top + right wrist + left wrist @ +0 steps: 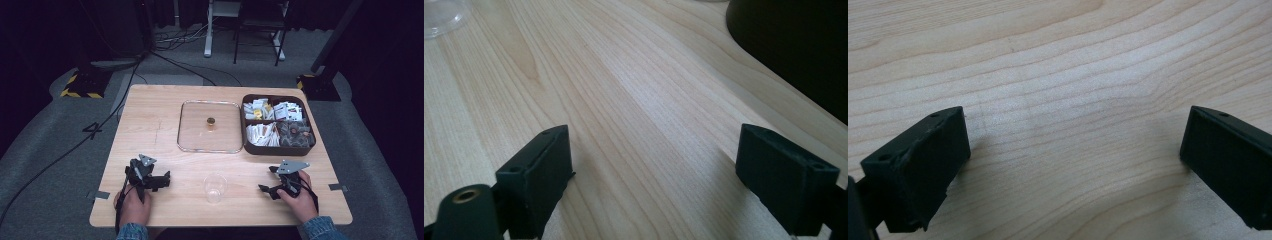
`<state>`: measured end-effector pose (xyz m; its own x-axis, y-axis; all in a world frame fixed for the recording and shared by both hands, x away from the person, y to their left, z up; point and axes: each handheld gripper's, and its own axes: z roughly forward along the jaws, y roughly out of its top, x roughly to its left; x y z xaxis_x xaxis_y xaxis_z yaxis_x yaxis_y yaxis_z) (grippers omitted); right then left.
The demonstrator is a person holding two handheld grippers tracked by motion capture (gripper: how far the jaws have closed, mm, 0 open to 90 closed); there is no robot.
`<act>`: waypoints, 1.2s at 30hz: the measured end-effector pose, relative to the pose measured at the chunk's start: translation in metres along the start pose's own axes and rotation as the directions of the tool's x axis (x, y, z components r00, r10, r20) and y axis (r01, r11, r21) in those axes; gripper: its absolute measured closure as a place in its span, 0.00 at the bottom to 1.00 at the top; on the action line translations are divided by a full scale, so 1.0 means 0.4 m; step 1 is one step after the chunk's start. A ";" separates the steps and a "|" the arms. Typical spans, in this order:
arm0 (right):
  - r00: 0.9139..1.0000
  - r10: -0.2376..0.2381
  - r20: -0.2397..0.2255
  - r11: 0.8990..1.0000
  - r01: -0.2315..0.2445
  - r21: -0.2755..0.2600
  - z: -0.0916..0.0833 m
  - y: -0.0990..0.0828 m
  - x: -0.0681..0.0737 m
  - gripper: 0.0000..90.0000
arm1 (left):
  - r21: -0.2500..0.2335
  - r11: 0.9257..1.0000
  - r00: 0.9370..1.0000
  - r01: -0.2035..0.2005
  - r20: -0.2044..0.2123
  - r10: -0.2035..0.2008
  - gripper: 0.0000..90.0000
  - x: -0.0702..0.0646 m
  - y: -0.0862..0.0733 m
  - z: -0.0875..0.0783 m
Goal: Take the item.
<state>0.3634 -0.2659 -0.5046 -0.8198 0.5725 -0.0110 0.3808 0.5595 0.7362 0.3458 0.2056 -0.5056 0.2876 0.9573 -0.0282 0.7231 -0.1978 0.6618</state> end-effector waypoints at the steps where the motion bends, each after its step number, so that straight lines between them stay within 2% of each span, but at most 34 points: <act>1: 1.000 0.000 -0.001 1.000 0.000 -0.001 0.000 0.000 0.000 0.17 | -0.001 1.000 1.000 -0.002 -0.001 0.002 0.00 0.000 0.000 0.000; 14: 1.000 -0.007 -0.026 1.000 0.007 -0.004 -0.003 -0.001 -0.001 0.21 | 0.000 1.000 1.000 -0.002 -0.001 0.002 0.00 0.000 0.001 0.000; 20: 1.000 -0.006 -0.019 1.000 0.005 -0.002 -0.003 -0.001 0.003 0.21 | 0.000 1.000 1.000 -0.002 -0.001 0.002 0.00 0.000 0.001 0.000; 26: 0.999 -0.026 -0.045 1.000 0.026 -0.004 -0.006 -0.005 0.005 0.21 | 0.000 1.000 1.000 -0.002 -0.001 0.002 0.00 0.000 0.001 0.000; 31: 1.000 0.013 -0.027 1.000 -0.013 -0.001 -0.006 -0.002 0.014 0.20 | 0.000 1.000 1.000 -0.002 -0.002 0.002 0.00 0.000 0.001 0.000; 34: 0.997 0.047 -0.060 0.999 -0.046 0.026 -0.014 0.008 0.013 0.25 | 0.000 1.000 1.000 -0.002 -0.001 0.002 0.00 0.000 0.001 0.000; 35: 0.996 0.026 -0.087 0.999 -0.022 0.043 -0.019 0.017 0.015 0.22 | 0.000 1.000 1.000 -0.002 -0.001 0.002 0.00 0.000 0.001 0.000; 36: 0.996 0.014 -0.094 0.999 -0.010 0.046 -0.021 0.021 0.017 0.22 | 0.000 1.000 1.000 -0.002 -0.001 0.002 0.00 0.000 0.001 0.000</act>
<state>0.3574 -0.2624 -0.4926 -0.8507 0.5218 0.0630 0.4084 0.5807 0.7043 0.3462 0.2056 -0.5055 0.2881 0.9572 -0.0259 0.7226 -0.1996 0.6618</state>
